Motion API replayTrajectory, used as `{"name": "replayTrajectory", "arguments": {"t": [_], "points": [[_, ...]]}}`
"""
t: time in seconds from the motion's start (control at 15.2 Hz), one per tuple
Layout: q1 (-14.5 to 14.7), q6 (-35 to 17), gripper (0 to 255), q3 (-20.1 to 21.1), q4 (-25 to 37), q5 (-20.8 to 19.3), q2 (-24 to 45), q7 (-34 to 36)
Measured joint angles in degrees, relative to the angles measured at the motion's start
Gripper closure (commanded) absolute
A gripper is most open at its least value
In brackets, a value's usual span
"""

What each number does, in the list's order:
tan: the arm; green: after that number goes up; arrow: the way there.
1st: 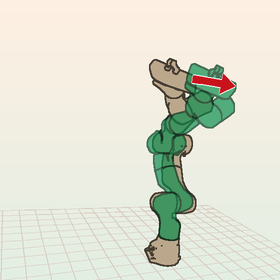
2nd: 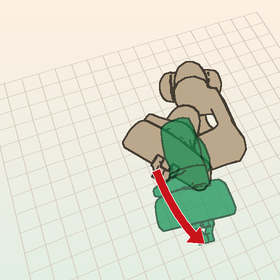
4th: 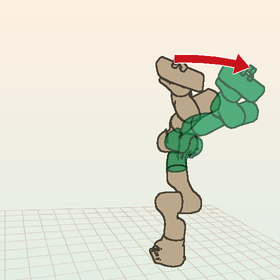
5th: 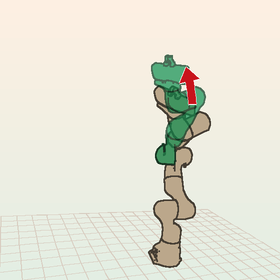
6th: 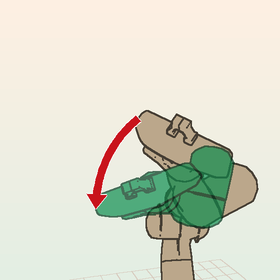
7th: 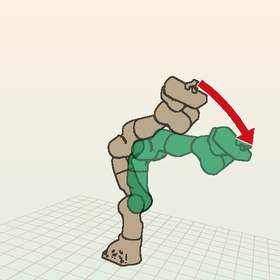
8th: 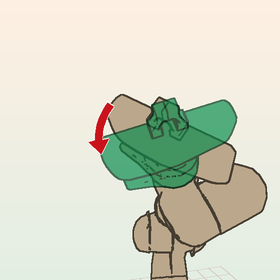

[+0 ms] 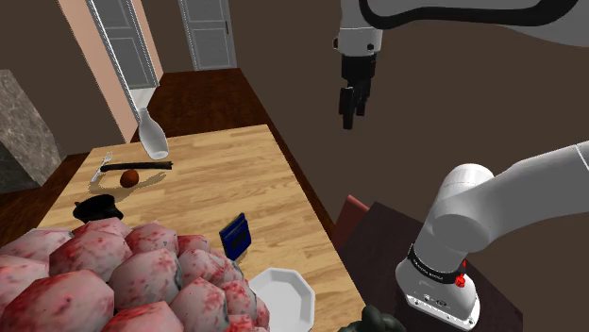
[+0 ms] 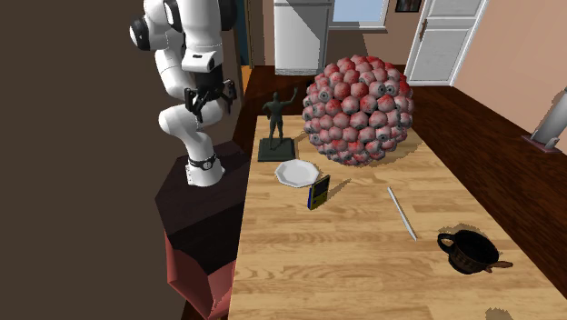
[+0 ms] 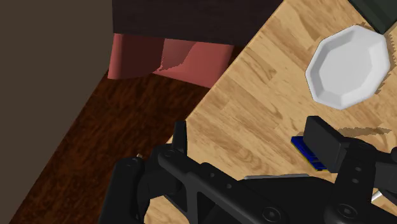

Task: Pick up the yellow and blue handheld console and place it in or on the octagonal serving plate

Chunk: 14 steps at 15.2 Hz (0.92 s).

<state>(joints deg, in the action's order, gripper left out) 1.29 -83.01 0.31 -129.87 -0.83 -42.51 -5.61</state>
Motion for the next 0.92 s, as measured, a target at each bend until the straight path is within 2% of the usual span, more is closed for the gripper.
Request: {"name": "replayTrajectory", "arguments": {"t": [0.2, 0.53, 0.92], "points": [[-0.3, -1.6, 0, 1.4, -1.6, 1.0, -0.2, 2.9], [-1.0, -7.7, 0, 8.4, -6.0, 5.8, 0.8, 16.1], [-2.3, -17.2, 0, 17.3, -8.9, 10.6, 6.1, 32.2]]}}
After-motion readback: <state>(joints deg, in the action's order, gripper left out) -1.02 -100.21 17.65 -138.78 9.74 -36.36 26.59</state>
